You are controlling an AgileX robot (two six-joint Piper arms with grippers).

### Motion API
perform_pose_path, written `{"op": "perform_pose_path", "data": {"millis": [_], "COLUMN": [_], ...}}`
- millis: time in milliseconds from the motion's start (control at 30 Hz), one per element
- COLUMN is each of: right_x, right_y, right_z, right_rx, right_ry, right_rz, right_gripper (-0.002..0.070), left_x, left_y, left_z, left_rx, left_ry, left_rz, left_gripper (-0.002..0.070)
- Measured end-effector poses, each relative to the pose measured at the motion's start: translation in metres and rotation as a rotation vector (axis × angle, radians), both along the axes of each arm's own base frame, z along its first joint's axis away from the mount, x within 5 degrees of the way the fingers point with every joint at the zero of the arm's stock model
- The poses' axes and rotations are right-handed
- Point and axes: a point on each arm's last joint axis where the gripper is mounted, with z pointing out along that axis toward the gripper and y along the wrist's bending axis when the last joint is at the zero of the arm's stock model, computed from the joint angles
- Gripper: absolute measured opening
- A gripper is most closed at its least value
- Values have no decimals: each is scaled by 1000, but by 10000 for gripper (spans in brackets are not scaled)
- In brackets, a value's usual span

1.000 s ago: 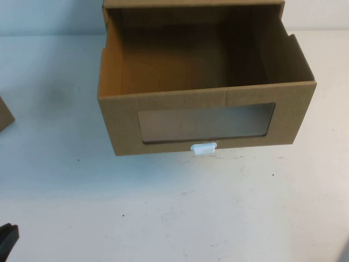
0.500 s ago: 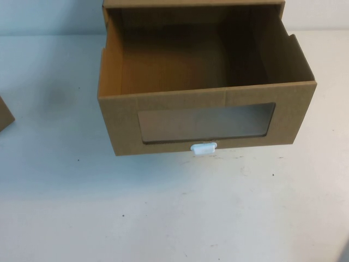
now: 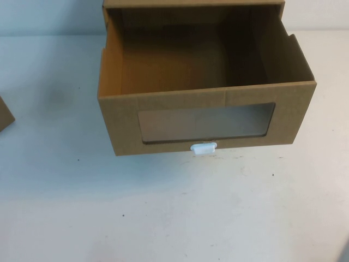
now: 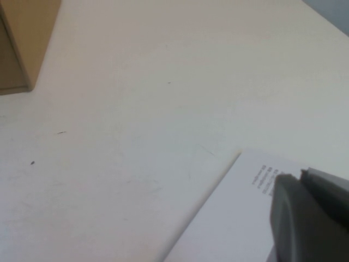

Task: Open the shoe box
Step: 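Pull the top drawer of the cardboard box fully open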

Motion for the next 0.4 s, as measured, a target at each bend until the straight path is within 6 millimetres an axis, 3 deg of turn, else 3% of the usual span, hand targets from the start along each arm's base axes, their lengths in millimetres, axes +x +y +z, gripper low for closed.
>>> {"op": "perform_pose_path", "data": {"millis": [400], "right_x": [0], "right_y": [0], "right_z": [0], "right_rx": [0], "right_ry": [-2], "right_rz": [1], "right_gripper": [-18], "left_x": [0], "left_y": [-3], "left_z": [0], "left_rx": [-72], "left_ry": [5], "left_rz": [-15], "left_gripper": [-7]}}
